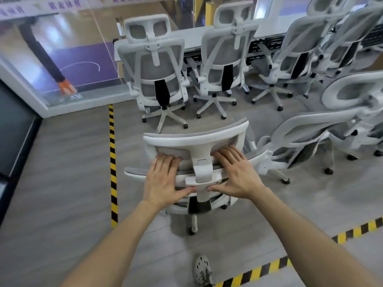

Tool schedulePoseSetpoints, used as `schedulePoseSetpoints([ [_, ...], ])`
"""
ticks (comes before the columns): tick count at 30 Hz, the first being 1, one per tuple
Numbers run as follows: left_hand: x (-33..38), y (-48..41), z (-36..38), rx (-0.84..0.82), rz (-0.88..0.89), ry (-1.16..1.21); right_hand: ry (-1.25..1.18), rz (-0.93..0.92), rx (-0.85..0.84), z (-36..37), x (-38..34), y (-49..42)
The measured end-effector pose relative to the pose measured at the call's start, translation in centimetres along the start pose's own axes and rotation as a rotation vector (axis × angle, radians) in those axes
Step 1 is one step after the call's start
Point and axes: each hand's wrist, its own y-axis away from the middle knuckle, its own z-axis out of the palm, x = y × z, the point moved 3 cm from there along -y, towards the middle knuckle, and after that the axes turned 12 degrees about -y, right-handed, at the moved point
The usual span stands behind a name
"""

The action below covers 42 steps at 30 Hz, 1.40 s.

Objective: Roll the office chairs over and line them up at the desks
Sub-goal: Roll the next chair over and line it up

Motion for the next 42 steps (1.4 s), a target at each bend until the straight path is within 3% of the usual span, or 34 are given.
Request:
schedulePoseSetpoints([
  [5, 3.0, -1.1, 0.7, 0.092, -0.044, -0.011, -0.019, -0.072, -0.002, -1.3, 3.5, -0.4],
  [12, 3.6, -3.6, 0.9, -0.042, -0.139, -0.029, -0.025, -0.156, -0.025, -0.8, 7.1, -3.0],
  [21, 3.8, -3.7, 0.1, -0.045, -0.268, -0.093, -0.095, -0.222, -0.072, 0.0, 7.8, -6.7],
  [33, -1.1, -2.5, 0.9, -0.052, -0.215, -0.044, -0.134, -0.197, 0.055, 2.3, 3.8, -7.5],
  [42, -1.1, -1.3, 1.0, -0.038, -0.177, -0.044, -0.072, -0.195, 0.050, 2.4, 3.0, -5.9],
])
